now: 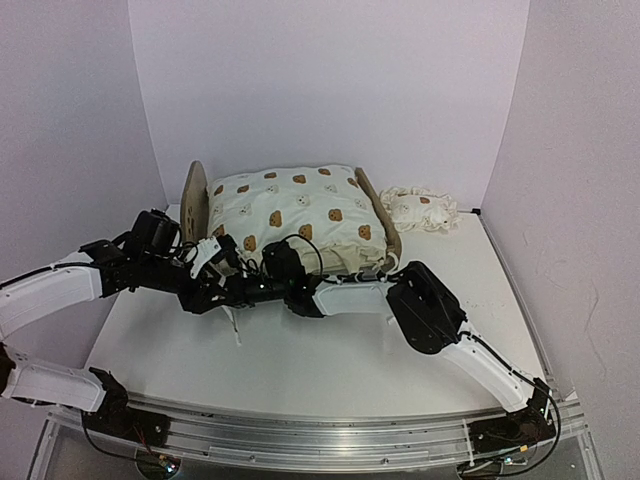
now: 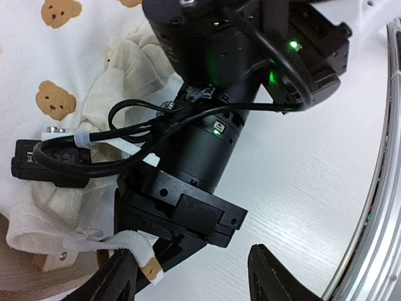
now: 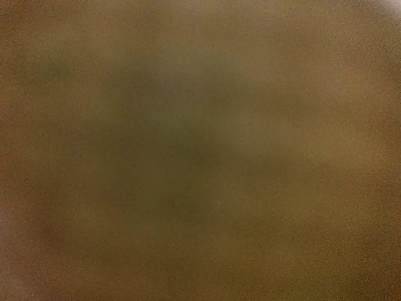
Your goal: Set up the pet bed
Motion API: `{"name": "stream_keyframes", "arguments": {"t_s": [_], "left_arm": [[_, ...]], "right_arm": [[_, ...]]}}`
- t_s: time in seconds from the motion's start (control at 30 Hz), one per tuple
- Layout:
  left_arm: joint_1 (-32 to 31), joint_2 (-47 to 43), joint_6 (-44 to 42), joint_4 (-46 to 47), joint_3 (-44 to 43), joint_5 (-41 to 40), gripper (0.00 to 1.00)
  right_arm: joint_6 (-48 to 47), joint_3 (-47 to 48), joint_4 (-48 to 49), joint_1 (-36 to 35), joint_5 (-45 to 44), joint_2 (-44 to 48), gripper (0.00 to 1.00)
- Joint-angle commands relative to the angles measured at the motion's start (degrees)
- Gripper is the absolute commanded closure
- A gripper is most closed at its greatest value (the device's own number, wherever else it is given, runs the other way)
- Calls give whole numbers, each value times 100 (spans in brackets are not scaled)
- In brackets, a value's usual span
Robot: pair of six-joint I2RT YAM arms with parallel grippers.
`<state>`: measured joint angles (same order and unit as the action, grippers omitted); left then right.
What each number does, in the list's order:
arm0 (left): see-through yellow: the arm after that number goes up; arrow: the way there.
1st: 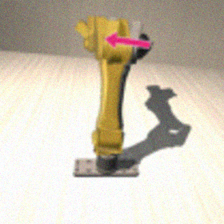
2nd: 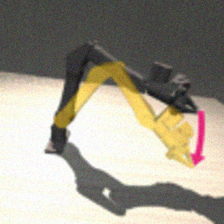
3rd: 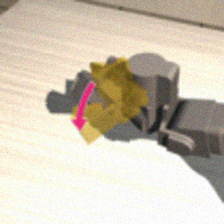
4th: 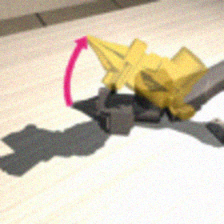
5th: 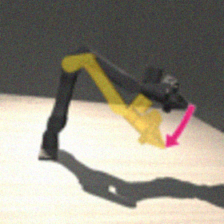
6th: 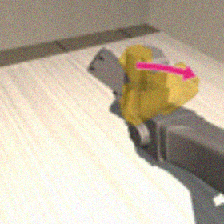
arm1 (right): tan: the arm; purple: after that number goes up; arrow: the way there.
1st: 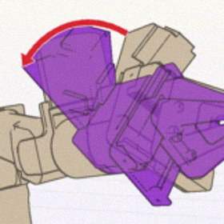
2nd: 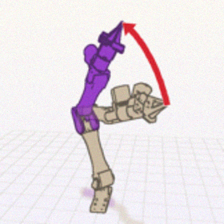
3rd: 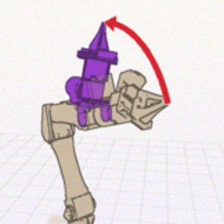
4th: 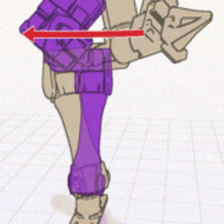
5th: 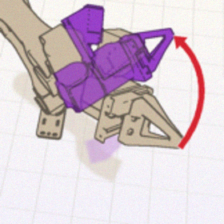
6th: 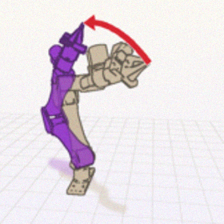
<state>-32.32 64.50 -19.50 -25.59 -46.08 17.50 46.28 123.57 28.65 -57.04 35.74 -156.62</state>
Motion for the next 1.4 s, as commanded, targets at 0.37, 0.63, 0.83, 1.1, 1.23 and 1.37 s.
{"name": "stream_keyframes", "arguments": {"t_s": [0.37, 0.63, 0.83, 1.1, 1.23, 1.37], "left_arm": [[449, -1826, -5392, -823, 749, -477, 42], [1413, -1130, -5987, 1362, 1500, -484, 74], [1828, -514, -5922, 1331, 1258, 290, 73], [1832, -189, -6285, 1611, 1421, 734, 71], [1833, 16, -6133, 1853, 1340, 775, 71], [1829, 258, -6025, 1898, 1270, 620, 73]], "right_arm": [[148, 264, 108, -44, 48, -240, 100], [127, 220, 187, -42, 161, -185, 100], [101, 89, 331, -40, 174, -87, 100], [110, 49, 474, -42, 266, -23, 100], [109, 29, 478, -37, 291, -10, 100], [97, 30, 492, -43, 296, -2, 100]]}}
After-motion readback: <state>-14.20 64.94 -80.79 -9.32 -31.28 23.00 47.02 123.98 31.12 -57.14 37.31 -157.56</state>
